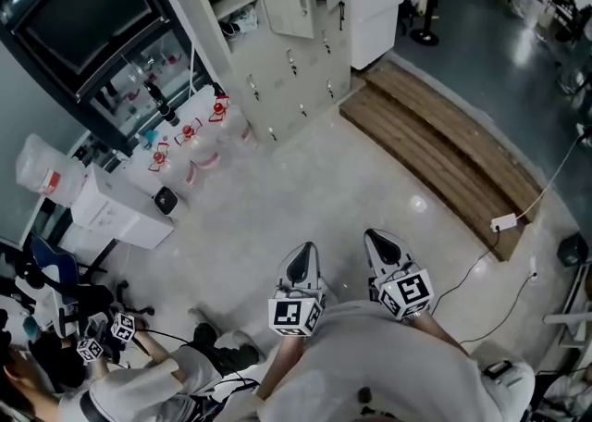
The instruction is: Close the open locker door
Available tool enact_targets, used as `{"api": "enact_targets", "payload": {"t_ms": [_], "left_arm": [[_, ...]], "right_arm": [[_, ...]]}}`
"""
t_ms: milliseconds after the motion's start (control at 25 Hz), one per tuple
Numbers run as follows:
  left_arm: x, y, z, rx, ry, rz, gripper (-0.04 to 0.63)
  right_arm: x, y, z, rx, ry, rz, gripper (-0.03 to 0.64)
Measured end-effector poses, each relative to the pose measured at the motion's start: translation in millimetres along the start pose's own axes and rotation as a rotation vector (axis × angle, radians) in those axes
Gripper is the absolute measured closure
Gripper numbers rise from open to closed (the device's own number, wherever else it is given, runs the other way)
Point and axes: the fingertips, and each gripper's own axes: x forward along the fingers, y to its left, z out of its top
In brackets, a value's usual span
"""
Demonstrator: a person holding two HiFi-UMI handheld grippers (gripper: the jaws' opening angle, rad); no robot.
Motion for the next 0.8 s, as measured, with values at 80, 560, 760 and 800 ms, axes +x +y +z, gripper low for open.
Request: {"api": "enact_targets", "payload": {"t_ms": [80,560,760,800], "left_arm": [[11.5,17.7,3.8,-0.005,-0.003,-0.005,0.588],[56.5,100.6,24.7,0.01,-0.019,-0.066,0.588],[67.8,124.4,30.2,-0.011,-0.015,-0.054,0.588],[70.7,127.2,27.8,-0.014,-0.007,-0.052,0.588]], "right_arm": [[18.8,1.0,-0.9,-0.002,0.012,-0.004,0.588],[122.0,21.6,3.1,-0.006,0.001,-0.005,0.588],[147.1,26.5,3.0,-0.005,0.027,0.008,0.588],[150.3,23.8,1.3,0.001,0.034,0.001,0.588]]}}
